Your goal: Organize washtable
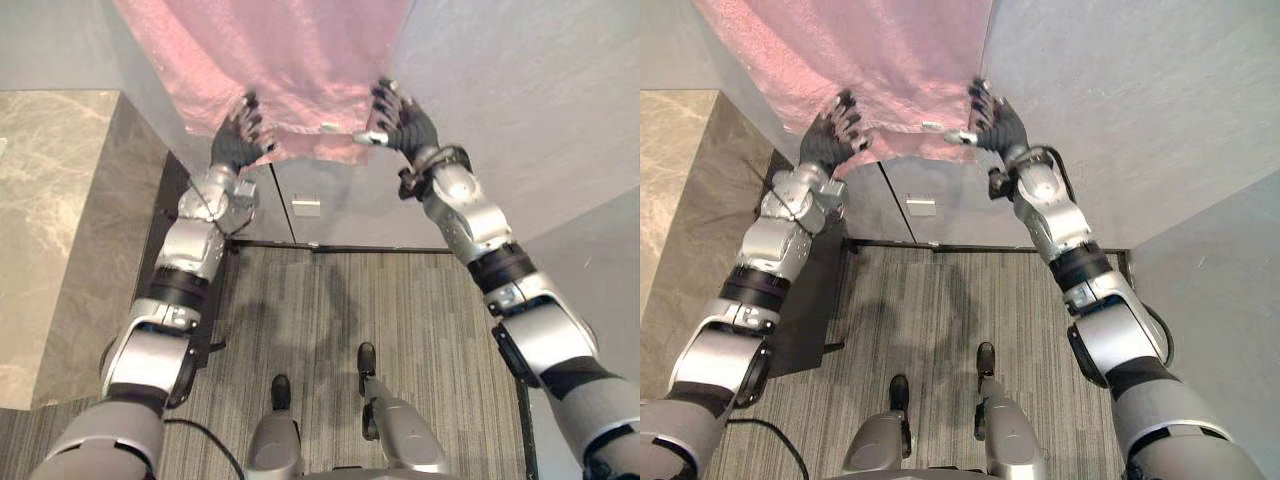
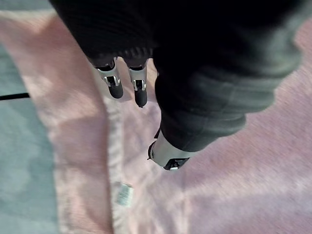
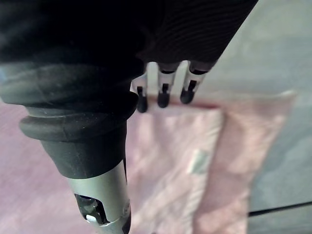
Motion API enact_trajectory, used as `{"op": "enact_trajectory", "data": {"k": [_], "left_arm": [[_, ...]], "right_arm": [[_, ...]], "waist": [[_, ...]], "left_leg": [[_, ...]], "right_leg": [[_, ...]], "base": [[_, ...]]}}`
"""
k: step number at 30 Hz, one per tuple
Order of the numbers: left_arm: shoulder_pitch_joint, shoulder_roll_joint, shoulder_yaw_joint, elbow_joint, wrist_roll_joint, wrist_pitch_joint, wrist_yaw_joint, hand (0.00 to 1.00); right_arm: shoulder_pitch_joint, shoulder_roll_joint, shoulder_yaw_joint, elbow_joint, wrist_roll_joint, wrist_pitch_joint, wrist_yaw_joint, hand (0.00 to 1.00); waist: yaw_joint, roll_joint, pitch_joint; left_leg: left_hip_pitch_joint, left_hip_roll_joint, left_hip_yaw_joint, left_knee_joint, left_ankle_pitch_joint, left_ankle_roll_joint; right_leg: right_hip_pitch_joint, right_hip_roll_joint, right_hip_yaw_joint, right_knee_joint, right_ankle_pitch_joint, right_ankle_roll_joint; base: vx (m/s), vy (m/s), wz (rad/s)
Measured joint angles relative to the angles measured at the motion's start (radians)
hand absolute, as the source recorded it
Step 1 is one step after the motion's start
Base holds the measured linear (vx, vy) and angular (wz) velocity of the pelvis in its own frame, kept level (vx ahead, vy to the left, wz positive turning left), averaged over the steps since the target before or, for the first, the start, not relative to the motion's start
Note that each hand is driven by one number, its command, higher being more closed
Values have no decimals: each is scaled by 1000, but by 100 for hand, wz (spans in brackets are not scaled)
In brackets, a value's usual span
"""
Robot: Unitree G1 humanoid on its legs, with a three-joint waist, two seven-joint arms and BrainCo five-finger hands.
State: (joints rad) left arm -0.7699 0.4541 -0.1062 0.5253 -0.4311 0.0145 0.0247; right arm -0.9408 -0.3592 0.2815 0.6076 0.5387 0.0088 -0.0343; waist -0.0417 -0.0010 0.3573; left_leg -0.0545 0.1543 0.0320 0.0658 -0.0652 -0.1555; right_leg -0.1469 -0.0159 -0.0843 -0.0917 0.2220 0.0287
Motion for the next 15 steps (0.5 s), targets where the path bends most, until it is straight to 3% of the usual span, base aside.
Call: {"op": "enact_trajectory", "data": {"k": [4, 9, 11, 15], "left_arm": [[195, -21, 205, 0, -31, 1, 1, 0], [457, -99, 393, 18, -30, -2, 3, 0], [634, -162, 457, 18, 17, 0, 3, 0], [821, -238, 566, 18, 84, 0, -1, 0]], "right_arm": [[211, 14, -169, -8, 0, 0, -3, 0], [559, 127, -366, -137, 0, 1, 3, 0], [767, 190, -478, -198, 0, 3, 18, 0], [1005, 244, -611, -200, -32, 20, 43, 0]], "waist": [[1, 7, 4], [-6, 31, -13], [-11, 59, -61], [-28, 70, -141]], "left_leg": [[9, 3, 9, -10, -4, 6], [17, 1, 21, -30, -9, 2], [5, 2, 27, -33, -7, 8], [9, 1, 28, -34, -20, 11]], "right_leg": [[0, 1, 7, -1, -1, 2], [-4, 4, 21, -5, -22, 28], [-20, 4, 27, -5, -30, 34], [-17, 4, 25, -5, -44, 21]], "base": [[7, 22, -6], [23, 19, -6], [80, 18, -9], [69, 23, -1]]}}
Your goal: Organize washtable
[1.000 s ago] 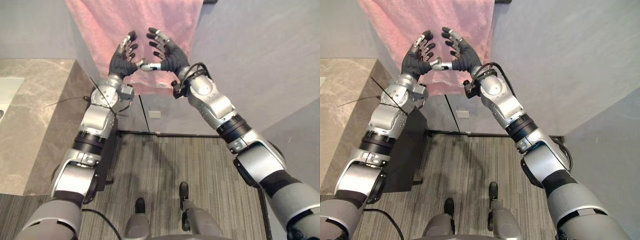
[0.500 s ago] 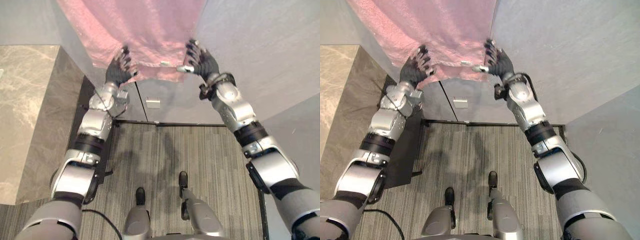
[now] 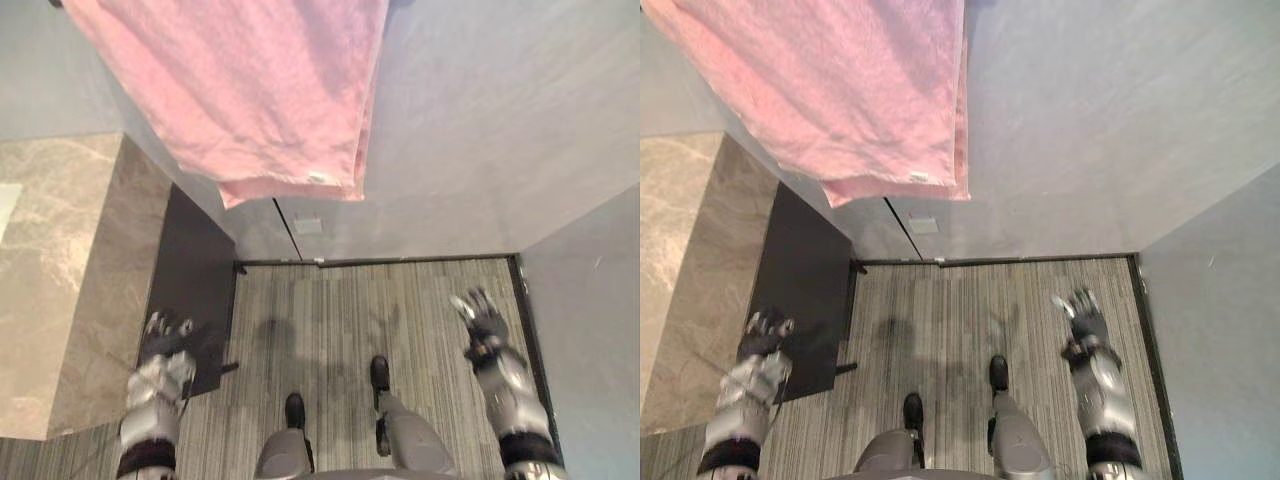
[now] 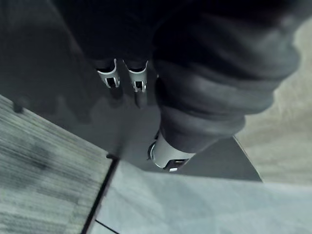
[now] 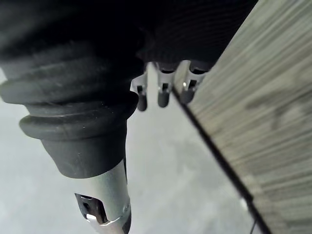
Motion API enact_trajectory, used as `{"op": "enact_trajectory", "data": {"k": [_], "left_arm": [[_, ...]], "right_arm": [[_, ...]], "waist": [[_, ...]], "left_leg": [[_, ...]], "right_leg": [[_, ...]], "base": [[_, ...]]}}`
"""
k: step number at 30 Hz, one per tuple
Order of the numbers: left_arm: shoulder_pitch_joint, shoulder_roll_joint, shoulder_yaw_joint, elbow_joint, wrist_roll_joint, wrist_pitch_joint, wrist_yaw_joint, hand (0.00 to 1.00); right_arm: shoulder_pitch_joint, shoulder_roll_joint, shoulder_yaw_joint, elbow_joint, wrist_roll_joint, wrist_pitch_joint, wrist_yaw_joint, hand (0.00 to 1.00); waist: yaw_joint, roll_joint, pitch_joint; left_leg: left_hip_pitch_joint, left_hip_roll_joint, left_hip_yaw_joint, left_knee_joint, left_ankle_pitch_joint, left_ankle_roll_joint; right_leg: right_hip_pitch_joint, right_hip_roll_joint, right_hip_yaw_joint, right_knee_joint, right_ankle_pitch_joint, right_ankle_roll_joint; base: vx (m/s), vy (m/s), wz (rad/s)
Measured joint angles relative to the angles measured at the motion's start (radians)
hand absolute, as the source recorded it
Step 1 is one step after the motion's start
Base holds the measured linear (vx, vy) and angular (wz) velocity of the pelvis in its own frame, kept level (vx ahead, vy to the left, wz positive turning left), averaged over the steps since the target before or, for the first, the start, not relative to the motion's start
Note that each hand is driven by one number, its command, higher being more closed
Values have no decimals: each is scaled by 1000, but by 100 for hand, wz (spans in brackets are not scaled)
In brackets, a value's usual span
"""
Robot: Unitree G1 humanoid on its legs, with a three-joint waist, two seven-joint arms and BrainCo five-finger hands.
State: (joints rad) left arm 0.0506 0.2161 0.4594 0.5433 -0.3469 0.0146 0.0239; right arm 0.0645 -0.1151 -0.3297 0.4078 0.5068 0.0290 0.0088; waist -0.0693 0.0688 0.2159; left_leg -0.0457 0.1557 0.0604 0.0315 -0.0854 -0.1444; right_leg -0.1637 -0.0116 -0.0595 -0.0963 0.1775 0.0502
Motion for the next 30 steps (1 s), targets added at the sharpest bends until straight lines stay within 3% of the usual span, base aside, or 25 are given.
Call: {"op": "enact_trajectory", "data": {"k": [4, 8, 13, 20, 22, 23, 24, 25, 26, 28, 29, 30], "left_arm": [[124, -129, 33, -6, 6, -3, 0, 0], [192, -265, -67, -36, 7, -2, 0, 0], [150, -286, -264, -45, 7, 0, -2, 0], [166, -286, -340, -46, 29, 0, -9, 0], [167, -286, -345, -46, 48, 3, -9, 0], [165, -287, -346, -47, 54, 3, -8, 0], [162, -288, -333, -49, 65, 2, -6, 0], [156, -288, -332, -56, 70, 3, -3, 0], [155, -288, -332, -72, 75, 3, -2, 0], [139, -288, -334, -86, 79, 3, -3, 0], [115, -290, -334, -86, 83, 5, -2, 0], [103, -289, -335, -85, 83, 8, -2, 0]], "right_arm": [[168, 73, -51, -8, -72, 4, 18, 0], [247, 132, 76, -42, -98, 22, 59, 0], [247, 172, 181, -42, -139, 21, 66, 0], [271, 194, 229, -29, -195, 8, 85, 0], [276, 194, 240, -24, -193, 8, 91, 0], [273, 194, 251, -20, -188, 8, 98, 0], [255, 182, 261, -9, -177, 7, 101, 0], [247, 181, 283, 5, -159, 5, 103, 0], [235, 178, 324, 30, -141, -1, 107, 0], [192, 175, 387, 74, -122, -4, 129, 0], [158, 172, 421, 92, -120, -4, 139, 0], [139, 168, 430, 98, -120, -4, 146, 0]], "waist": [[-2, -9, -68], [-1, -36, -168], [-8, -51, -182], [-27, -72, -179], [-29, -80, -170], [-26, -67, -169], [-30, -41, -167], [-26, -45, -168], [-24, -64, -180], [-23, -87, -198], [-20, -93, -203], [-12, -82, -203]], "left_leg": [[76, 6, 34, -35, -3, 2], [122, 13, 84, -59, -21, 7], [181, 22, 157, -67, -8, -2], [203, 5, 179, -51, -13, 7], [190, 13, 185, -13, -30, 20], [170, 31, 190, 8, -34, 26], [132, 69, 190, 25, -33, 29], [116, 80, 179, 41, -27, 24], [81, 85, 148, 62, -23, 23], [4, 84, 89, 108, -19, 16], [-54, 86, 51, 126, -7, -1], [-73, 91, 29, 123, 2, -13]], "right_leg": [[57, -2, 9, 1, -23, 8], [69, -4, -7, 16, -50, 5], [109, -12, -22, 51, -67, 6], [104, -39, -5, 103, -76, 15], [89, -35, 16, 129, -66, 27], [78, -21, 42, 123, -32, 65], [30, -9, 71, 253, -92, 34], [3, -23, 76, 410, -177, 19], [11, -59, 100, 517, -234, 51], [44, -96, 151, 531, -285, 61], [58, -84, 178, 465, -309, 86], [66, -72, 174, 424, -312, 90]], "base": [[38, 19, -11], [-10, 20, -23], [-4, 12, 8], [14, 51, -6], [-34, 37, -14], [-48, 24, -11], [-27, 51, 3], [28, 30, 34], [20, -59, 63], [-9, -228, 71], [-24, -268, 52], [-38, -303, 45]]}}
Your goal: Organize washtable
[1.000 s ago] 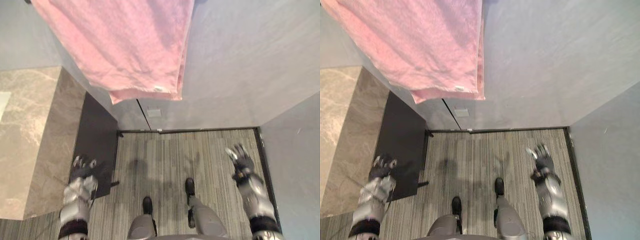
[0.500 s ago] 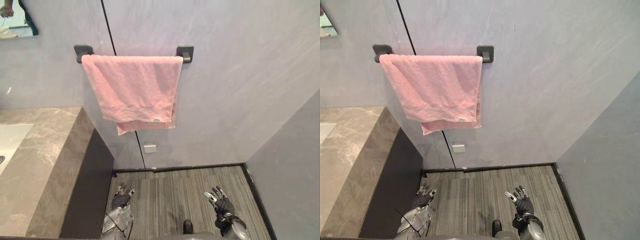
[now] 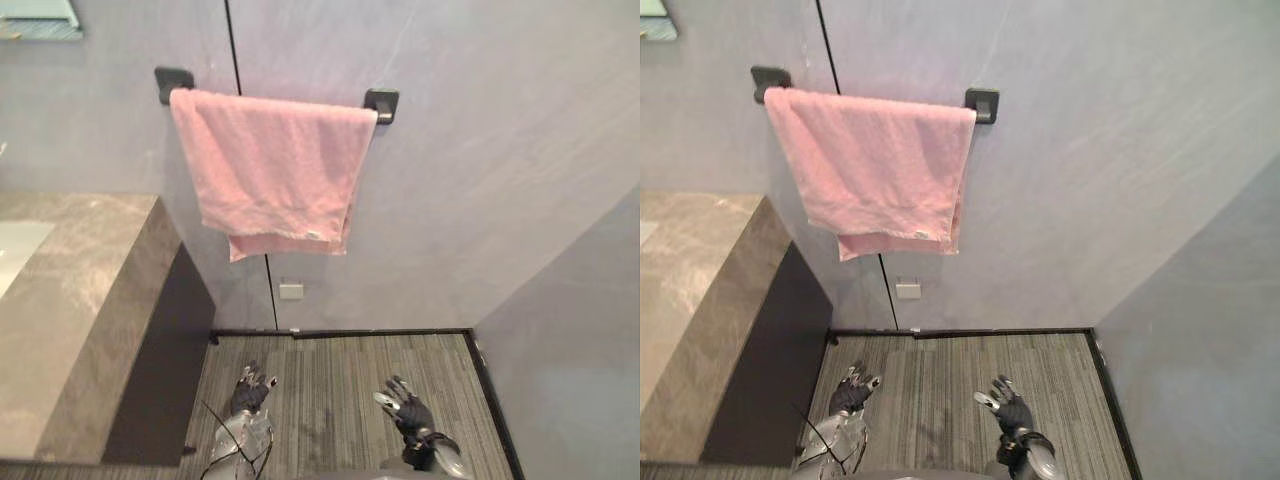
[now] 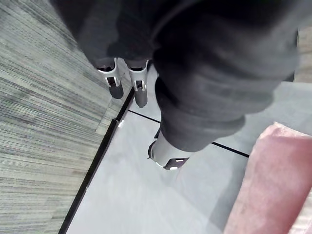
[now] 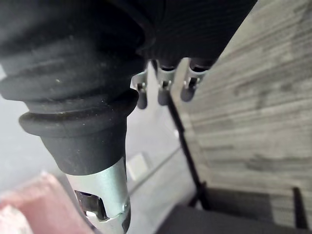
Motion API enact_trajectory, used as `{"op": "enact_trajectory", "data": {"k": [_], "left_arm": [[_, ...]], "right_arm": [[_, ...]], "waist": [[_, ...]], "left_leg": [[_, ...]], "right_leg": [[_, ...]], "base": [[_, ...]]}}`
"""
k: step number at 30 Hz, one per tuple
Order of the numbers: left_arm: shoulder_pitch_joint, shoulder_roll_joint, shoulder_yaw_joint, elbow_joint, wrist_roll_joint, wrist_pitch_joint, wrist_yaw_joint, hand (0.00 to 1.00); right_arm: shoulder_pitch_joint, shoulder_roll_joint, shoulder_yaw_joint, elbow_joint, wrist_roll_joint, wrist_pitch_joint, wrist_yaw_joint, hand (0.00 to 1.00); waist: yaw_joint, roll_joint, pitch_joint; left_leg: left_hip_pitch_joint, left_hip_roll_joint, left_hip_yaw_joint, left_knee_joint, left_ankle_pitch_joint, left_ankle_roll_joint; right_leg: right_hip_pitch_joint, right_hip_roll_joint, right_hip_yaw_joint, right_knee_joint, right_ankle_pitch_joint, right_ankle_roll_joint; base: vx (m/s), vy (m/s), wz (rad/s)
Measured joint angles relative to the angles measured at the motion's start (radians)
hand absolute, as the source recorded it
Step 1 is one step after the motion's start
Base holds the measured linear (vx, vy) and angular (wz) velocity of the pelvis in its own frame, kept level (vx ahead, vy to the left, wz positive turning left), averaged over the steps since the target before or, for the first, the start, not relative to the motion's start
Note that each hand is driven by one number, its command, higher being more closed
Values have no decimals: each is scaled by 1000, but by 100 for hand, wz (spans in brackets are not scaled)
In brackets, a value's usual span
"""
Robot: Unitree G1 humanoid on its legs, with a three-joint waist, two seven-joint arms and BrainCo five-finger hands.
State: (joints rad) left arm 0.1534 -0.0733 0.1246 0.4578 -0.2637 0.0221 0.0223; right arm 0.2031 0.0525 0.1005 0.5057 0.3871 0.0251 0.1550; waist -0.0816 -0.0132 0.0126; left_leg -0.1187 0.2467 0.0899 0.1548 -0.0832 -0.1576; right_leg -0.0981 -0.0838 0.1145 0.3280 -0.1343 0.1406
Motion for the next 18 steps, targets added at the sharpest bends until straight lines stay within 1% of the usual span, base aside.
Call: {"op": "enact_trajectory", "data": {"k": [1, 2, 3, 4, 5, 6, 7, 8, 9, 10, 11, 12, 13, 14, 15, 16, 17, 18], "left_arm": [[-19, 0, -1, 0, 0, 2, 0, 0], [-28, -2, 8, -1, 0, 2, 4, 0], [-27, -2, 13, -9, 0, 2, 4, 0], [-17, -3, 31, -39, 0, 2, 4, 0], [-2, -4, 45, -68, -2, 1, 9, 0], [7, -4, 45, -81, -2, 0, 13, 0], [26, -3, 55, -99, -7, -3, 22, 0], [48, -2, 76, -102, -14, -5, 24, 0], [59, -1, 81, -102, -18, -5, 24, 0], [65, 1, 80, -104, -20, -4, 24, 0], [66, 2, 81, -104, -20, 1, 24, 0], [66, 2, 79, -104, -20, 10, 25, 0], [66, 2, 79, -103, -20, 11, 26, 0], [62, 2, 77, -103, -20, 11, 27, 0], [60, 2, 74, -102, -20, 11, 30, 0], [59, 2, 74, -101, -20, 11, 31, 0], [55, 2, 71, -101, -20, 11, 33, 0], [40, 0, 69, -100, -19, 9, 46, 0]], "right_arm": [[-25, -9, 11, 2, 0, -2, 2, 0], [-41, -23, 24, 2, 6, -5, 2, 0], [-44, -25, 30, -2, 7, -5, 2, 0], [-37, -34, 37, -20, 8, -7, 2, 0], [-18, -43, 37, -39, 8, -12, 1, 0], [-12, -49, 37, -52, 8, -16, 0, 0], [2, -61, 39, -67, 8, -20, 0, 0], [5, -74, 52, -66, 6, -18, -4, 0], [5, -82, 64, -67, 5, -19, -4, 0], [6, -80, 75, -72, 5, -19, -5, 0], [-4, -82, 72, -78, 5, -21, -13, 0], [-8, -80, 75, -79, 5, -20, -19, 0], [-5, -79, 74, -77, 4, -19, -19, 0], [1, -80, 71, -77, 3, -19, -20, 0], [0, -80, 62, -68, -5, -20, -20, 0], [-2, -81, 54, -57, -6, -22, -21, 0], [-3, -86, 43, -43, -7, -23, -22, 0], [-11, -91, 20, -31, -12, -23, -21, 0]], "waist": [[25, 25, 4], [42, 42, 15], [45, 50, 20], [44, 56, 36], [44, 58, 51], [45, 60, 58], [45, 54, 77], [57, 50, 88], [58, 43, 86], [54, 12, 75], [60, 24, 73], [49, 22, 74], [41, 21, 75], [29, 18, 73], [16, 23, 65], [7, 26, 53], [0, 37, 33], [-11, 60, 20]], "left_leg": [[-26, 18, -19, -3, 20, 1], [-35, 30, -39, 2, 36, 0], [-38, 37, -46, 8, 41, 3], [-42, 46, -65, 35, 49, 10], [-39, 56, -76, 64, 53, 12], [-39, 64, -88, 76, 55, 15], [-31, 72, -85, 87, 80, 12], [-39, 70, -73, 77, 147, -11], [-42, 66, -74, 32, 199, -15], [-34, 61, -81, -60, 278, -12], [-94, 68, -39, 69, 195, -6], [-136, 63, 1, 207, 104, 30], [-133, 54, 24, 273, 52, 46], [-107, 49, 44, 347, -13, 66], [-81, 51, 57, 384, -52, 77], [-66, 55, 62, 404, -66, 78], [-40, 71, 79, 421, -81, 80], [-15, 106, 110, 416, -82, 86]], "right_leg": [[28, 21, -5, -84, 0, 0], [63, 33, -6, -143, -5, 0], [80, 40, -9, -157, -12, -5], [115, 52, -34, -153, -39, -19], [146, 71, -62, -133, -66, -47], [154, 81, -79, -112, -80, -56], [156, 90, -99, -64, -113, -79], [141, 93, -113, -26, -145, -106], [130, 96, -117, -21, -151, -118], [101, 81, -149, -23, -143, -145], [48, 79, -190, -4, -127, -155], [21, 66, -233, -6, -110, -159], [20, 55, -270, -17, -97, -163], [19, 34, -316, -22, -90, -161], [18, 21, -354, -25, -84, -159], [13, 10, -380, -24, -81, -157], [-2, -2, -415, -12, -76, -159], [-26, -19, -459, 24, -74, -159]], "base": [[-75, -237, 29], [-88, -240, 29], [-128, -241, 56], [-162, -229, 78], [-183, -243, 88], [-219, -236, 80], [-252, -226, 62], [-269, -221, 56], [-283, -188, 55], [-260, -138, 63], [-287, -142, 90], [-219, -102, 98], [-244, -60, 119], [-188, 5, 120], [-180, 29, 115], [-104, 66, 104], [-96, 116, 118], [-80, 141, 141]]}}
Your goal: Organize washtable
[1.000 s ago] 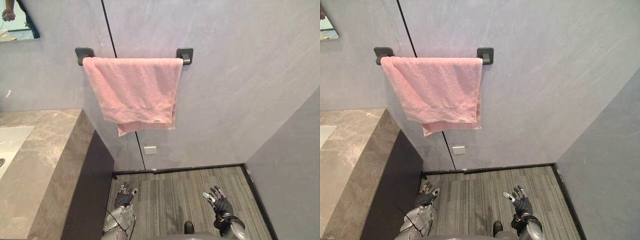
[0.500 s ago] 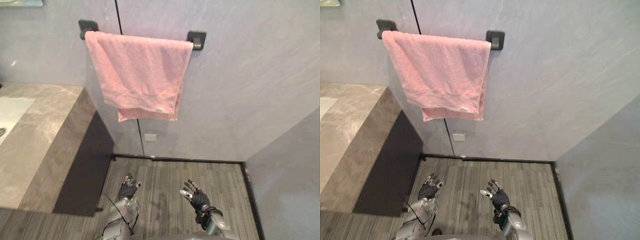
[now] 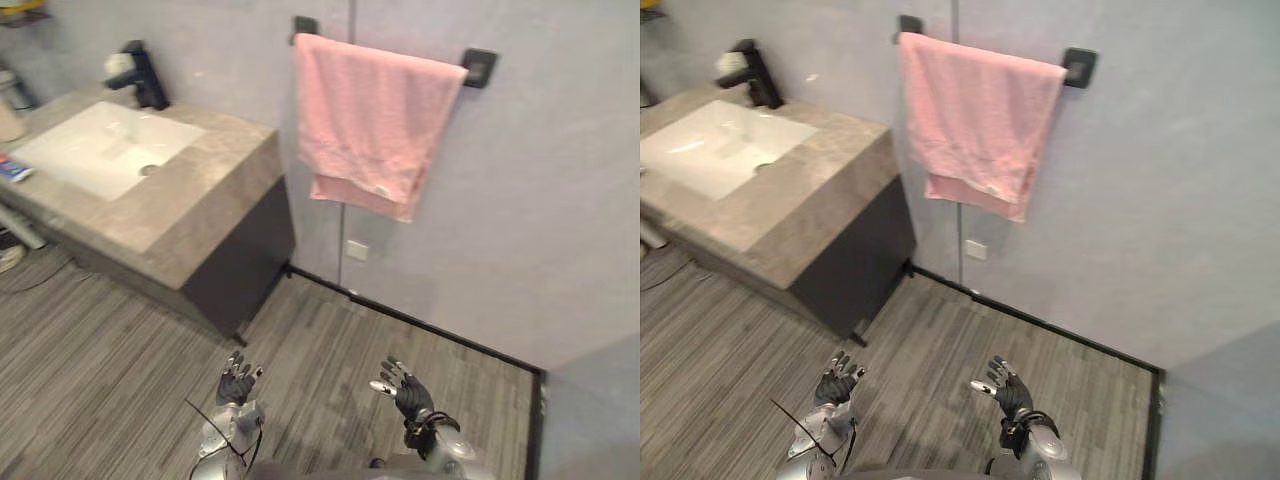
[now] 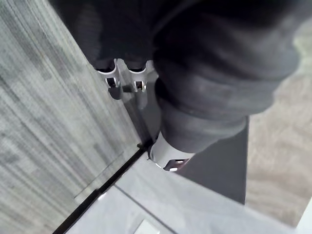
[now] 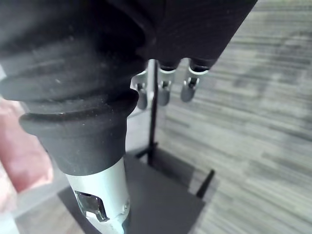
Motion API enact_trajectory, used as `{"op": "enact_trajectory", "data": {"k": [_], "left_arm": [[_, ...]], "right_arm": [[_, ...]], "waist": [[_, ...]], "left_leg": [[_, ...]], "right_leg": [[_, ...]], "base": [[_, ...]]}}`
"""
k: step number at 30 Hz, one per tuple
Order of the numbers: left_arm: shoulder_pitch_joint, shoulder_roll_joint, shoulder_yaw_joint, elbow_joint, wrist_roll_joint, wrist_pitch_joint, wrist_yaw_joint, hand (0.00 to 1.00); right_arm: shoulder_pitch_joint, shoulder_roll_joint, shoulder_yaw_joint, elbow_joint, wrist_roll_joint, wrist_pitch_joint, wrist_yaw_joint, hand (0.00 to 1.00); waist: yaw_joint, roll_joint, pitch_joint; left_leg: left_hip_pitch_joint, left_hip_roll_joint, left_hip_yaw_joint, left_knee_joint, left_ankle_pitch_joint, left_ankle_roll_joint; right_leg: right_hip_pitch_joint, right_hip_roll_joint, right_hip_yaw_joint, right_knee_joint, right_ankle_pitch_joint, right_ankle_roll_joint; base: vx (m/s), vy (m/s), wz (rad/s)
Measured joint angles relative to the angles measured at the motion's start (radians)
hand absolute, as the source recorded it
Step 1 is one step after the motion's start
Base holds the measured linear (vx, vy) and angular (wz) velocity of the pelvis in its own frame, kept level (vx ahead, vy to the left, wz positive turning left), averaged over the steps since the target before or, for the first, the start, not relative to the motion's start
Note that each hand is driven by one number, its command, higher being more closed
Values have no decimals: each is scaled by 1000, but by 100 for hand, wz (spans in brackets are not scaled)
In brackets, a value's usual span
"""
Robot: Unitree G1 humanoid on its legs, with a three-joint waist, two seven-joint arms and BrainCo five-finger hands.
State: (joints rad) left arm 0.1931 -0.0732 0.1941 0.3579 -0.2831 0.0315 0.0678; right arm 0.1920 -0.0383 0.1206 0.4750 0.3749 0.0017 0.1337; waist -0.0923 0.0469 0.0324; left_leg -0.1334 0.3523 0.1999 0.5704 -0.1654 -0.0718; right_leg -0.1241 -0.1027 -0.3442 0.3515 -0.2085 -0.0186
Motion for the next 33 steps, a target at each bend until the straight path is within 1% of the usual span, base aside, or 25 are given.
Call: {"op": "enact_trajectory", "data": {"k": [1, 2, 3, 4, 5, 6, 7, 8, 9, 10, 11, 12, 13, 15, 16, 18, 19, 20, 23, 24, 25, 26, 27, 30, 33], "left_arm": [[-20, -3, -9, 6, -1, 0, 4, 0], [-36, -3, -17, 7, -1, -8, 10, 0], [-35, 1, -6, 21, -1, -18, 20, 0], [-68, 3, 4, 52, -1, -29, 27, 0], [-67, 7, -16, 69, -2, -26, 28, 0], [-70, 8, -54, 95, -1, -27, 21, 0], [-74, 10, -75, 105, -1, -27, 23, 0], [-75, 10, -81, 104, 0, -30, 23, 0], [-72, 12, -75, 103, 0, -34, 25, 0], [-48, 34, -66, 106, 1, -40, 28, 0], [-3, 54, -42, 111, 3, -39, 38, 0], [15, 66, -30, 118, 8, -39, 45, 0], [42, 86, -5, 124, 18, -39, 53, 0], [67, 105, 15, 125, 20, -41, 70, 0], [72, 113, 12, 133, 20, -42, 70, 0], [61, 115, 5, 146, 25, -43, 69, 0], [55, 114, 5, 146, 31, -43, 70, 0], [38, 113, 3, 146, 31, -43, 69, 0], [22, 118, 6, 144, 35, -43, 69, 0], [18, 114, 5, 143, 43, -43, 69, 0], [17, 108, 3, 143, 43, -42, 69, 0], [11, 89, -3, 143, 45, -42, 69, 0], [3, 64, -13, 142, 45, -41, 68, 0], [0, 28, -53, 141, 45, -41, 63, 0], [-6, 23, -67, 141, 45, -40, 60, 0]], "right_arm": [[-15, -11, -21, 18, -3, -1, -1, 0], [-24, -15, -33, 32, -3, 3, 1, 0], [-33, -1, -36, 52, -7, 1, 2, 0], [-37, 17, -47, 52, -13, -15, 3, 0], [-49, 9, -64, 56, -14, -18, -1, 0], [-62, 5, -107, 75, -15, -19, -1, 0], [-70, -1, -136, 94, -15, -21, -3, 0], [-69, -12, -154, 100, -15, -22, -4, 0], [-68, -13, -159, 102, -15, -21, -4, 0], [-76, -9, -159, 119, -15, -21, -5, 0], [-80, -1, -133, 121, -25, -20, -1, 0], [-83, 2, -121, 121, -26, -21, -1, 0], [-83, 3, -106, 127, -33, -20, 0, 0], [-78, 9, -104, 129, -32, -20, -3, 0], [-74, 11, -104, 129, -32, -20, -2, 0], [-52, 10, -105, 129, -32, -19, -2, 0], [-47, 12, -104, 129, -32, -19, -2, 0], [-49, 11, -104, 129, -33, -19, -2, 0], [-64, 12, -103, 133, -57, -20, -2, 0], [-84, 10, -105, 140, -80, -21, -2, 0], [-88, 8, -107, 140, -93, -22, -3, 0], [-88, 1, -110, 140, -112, -22, -4, 0], [-83, -10, -111, 142, -115, -22, -4, 0], [-51, -26, -115, 143, -134, -22, -10, 0], [-33, -25, -113, 143, -142, -22, -22, 0]], "waist": [[-9, 14, 4], [-12, 23, 3], [-34, 8, -32], [-66, 10, -22], [-57, 35, -21], [-69, 48, -24], [-84, 46, -25], [-97, 49, -31], [-105, 49, -36], [-101, 35, -35], [-93, 21, -38], [-84, 27, -35], [-80, 20, -35], [-80, 16, -28], [-84, 7, -24], [-94, 8, -20], [-93, 3, -19], [-94, -11, -20], [-83, -35, -24], [-83, -49, -24], [-83, -50, -20], [-83, -45, -13], [-85, -32, -2], [-92, -22, 1], [-92, -38, 3]], "left_leg": [[-12, -21, 38, -36, 6, 1], [-15, -26, 65, -73, 14, 14], [47, -65, -27, -255, 11, 32], [56, -40, 27, -129, -52, 28], [75, -2, 57, -104, -66, 2], [133, -1, 112, -177, -38, -47], [165, -41, 128, -280, -7, -97], [188, -79, 153, -379, 4, -110], [198, -95, 159, -421, 2, -107], [214, -134, 155, -469, 26, -85], [239, -154, 158, -504, 41, -76], [245, -162, 161, -516, 47, -73], [252, -174, 160, -538, 57, -60], [251, -195, 133, -582, 86, -45], [244, -199, 94, -605, 100, -33], [213, -202, 16, -607, 119, -28], [197, -198, -23, -609, 132, -27], [174, -196, -74, -620, 164, -31], [162, -197, -108, -665, 218, -51], [147, -193, -117, -665, 236, -63], [145, -193, -118, -665, 241, -67], [147, -188, -117, -671, 248, -77], [149, -175, -117, -672, 256, -81], [150, -154, -117, -672, 261, -84], [144, -142, -117, -672, 264, -91]], "right_leg": [[-28, -12, -19, 62, -3, -9], [-90, -7, 14, 123, -23, -18], [-101, 72, 92, -19, -15, -31], [-75, 75, 87, -90, 102, -30], [-70, 73, 49, -76, 114, -39], [-74, 34, 15, -38, 114, -39], [-72, -10, -20, -15, 116, -36], [-65, -49, -43, -8, 128, -17], [-63, -63, -41, -12, 134, -9], [-45, -83, -33, -41, 153, 12], [-19, -90, -28, -85, 197, 34], [-12, -90, -19, -104, 218, 44], [7, -88, -6, -147, 260, 55], [19, -91, 10, -188, 303, 61], [20, -87, 70, -184, 318, 49], [19, -73, 197, -161, 318, 48], [21, -66, 240, -153, 312, 54], [27, -59, 268, -150, 281, 51], [24, -62, 271, -157, 208, 49], [19, -60, 274, -164, 177, 79], [18, -60, 276, -166, 165, 93], [19, -58, 279, -165, 141, 124], [22, -46, 274, -160, 138, 126], [29, -29, 261, -149, 118, 122], [24, -16, 265, -145, 110, 131]], "base": [[-111, 167, 141], [-214, 105, 144], [-201, 36, 183], [-173, -23, 167], [-37, 113, 163], [-72, 259, 132], [-99, 373, 182], [-132, 314, 161], [-130, 327, 131], [-109, 282, 60], [-106, 245, 22], [-137, 185, -7], [-158, 149, 6], [-160, 102, 32], [-136, 105, 86], [-83, 97, 106], [0, -2, 119], [7, -31, 110], [-15, -102, 57], [-44, -163, 10], [-83, -209, -3], [-137, -206, -2], [-121, -156, 5], [-119, -92, 9], [-102, -41, 4]]}}
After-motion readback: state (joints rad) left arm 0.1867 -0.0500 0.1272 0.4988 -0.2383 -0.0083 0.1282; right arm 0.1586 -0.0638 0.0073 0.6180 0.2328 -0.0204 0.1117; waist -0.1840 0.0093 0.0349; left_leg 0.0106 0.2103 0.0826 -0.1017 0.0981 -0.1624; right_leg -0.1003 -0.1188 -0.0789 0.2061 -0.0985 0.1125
